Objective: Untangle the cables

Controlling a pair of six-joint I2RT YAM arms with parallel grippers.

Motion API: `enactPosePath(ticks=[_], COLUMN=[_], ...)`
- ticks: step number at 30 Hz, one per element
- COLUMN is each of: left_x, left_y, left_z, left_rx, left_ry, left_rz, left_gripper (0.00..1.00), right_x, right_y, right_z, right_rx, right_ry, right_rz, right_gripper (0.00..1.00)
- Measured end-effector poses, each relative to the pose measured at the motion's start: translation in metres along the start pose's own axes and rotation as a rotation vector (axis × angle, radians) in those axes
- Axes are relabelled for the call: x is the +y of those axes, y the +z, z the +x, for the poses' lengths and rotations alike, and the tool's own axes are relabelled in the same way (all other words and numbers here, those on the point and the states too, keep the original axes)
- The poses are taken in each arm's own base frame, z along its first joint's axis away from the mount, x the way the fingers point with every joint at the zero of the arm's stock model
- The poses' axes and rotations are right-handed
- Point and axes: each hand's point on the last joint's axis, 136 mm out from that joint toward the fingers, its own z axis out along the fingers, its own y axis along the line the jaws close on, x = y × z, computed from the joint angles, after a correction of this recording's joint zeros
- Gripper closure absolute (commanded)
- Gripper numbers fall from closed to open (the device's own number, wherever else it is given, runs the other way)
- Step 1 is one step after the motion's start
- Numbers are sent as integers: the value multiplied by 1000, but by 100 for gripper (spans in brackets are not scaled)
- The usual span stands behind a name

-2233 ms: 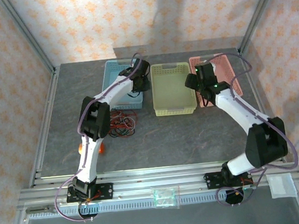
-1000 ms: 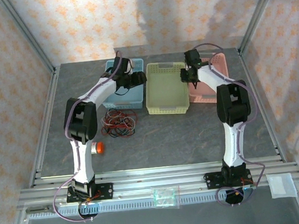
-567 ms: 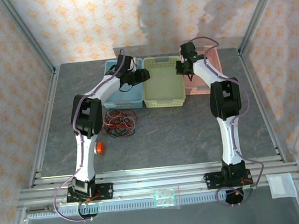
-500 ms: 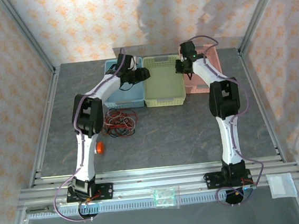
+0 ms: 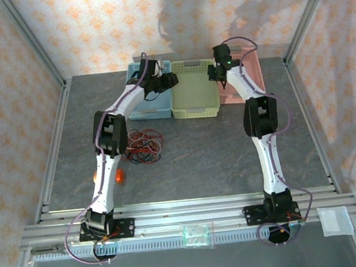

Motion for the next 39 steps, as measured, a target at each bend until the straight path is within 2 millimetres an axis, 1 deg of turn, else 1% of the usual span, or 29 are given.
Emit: enactPosePath(ticks=[3,5,7,8,10,11,12,14,17,18,20,22,23,25,27,28,30,31,32,34,36,39], left_x=[0,3,5,4,-1,-5,-9,-21,-40,-44,-50,-51,-51,-43,-32,-24,-11,-6,-2,-1,-3,2], left_y=[-1,-3,-9,-14,-30,-43,-56,-91,-148,-163,-193,-210,-214,-214,-205,-199,-189,-184,-181,-174,-165,-151], left_z=[-2,-4,-5,-7,-13,-15,-15,-15,-6,-2,14,35,47,81,113,133,162,176,186,196,195,193], left_rx=[-5,-10,-14,-19,-40,-53,-65,-99,-164,-187,-226,-240,-238,-208,-163,-130,-81,-59,-41,-29,-46,-68], left_ry=[7,17,31,41,62,75,85,108,144,153,173,192,199,208,206,203,196,191,185,182,174,148], left_rz=[-9,-35,-68,-83,-109,-122,-132,-147,-150,-151,-159,-168,-171,-183,-197,-209,-224,-230,-234,-232,-224,-229], left_gripper=[38,33,32,32,32,32,32,33,33,33,34,36,38,43,47,50,54,56,59,68,73,74], right_x=[5,8,10,11,12,12,12,13,24,29,42,54,56,56,53,51,48,47,46,42,39,42], right_y=[-4,-9,-15,-20,-32,-41,-49,-74,-116,-129,-156,-176,-184,-194,-197,-197,-195,-192,-189,-181,-175,-166], right_z=[-10,-19,-24,-26,-26,-25,-23,-18,1,10,34,62,76,110,138,154,179,191,199,212,216,206], right_rx=[-24,-47,-61,-65,-64,-62,-61,-66,-79,-89,-94,-92,-84,-57,-30,-13,10,23,30,30,20,-30], right_ry=[-3,-5,-8,-8,-9,-11,-12,-20,-50,-60,-78,-86,-85,-73,-52,-40,-20,-9,1,31,58,92], right_rz=[-14,-21,-23,-23,-23,-20,-17,-7,-3,-6,-20,-43,-50,-54,-53,-53,-57,-58,-58,-58,-50,-52], right_gripper=[50,44,40,39,39,39,40,41,46,48,53,56,57,60,62,63,64,66,66,66,66,66])
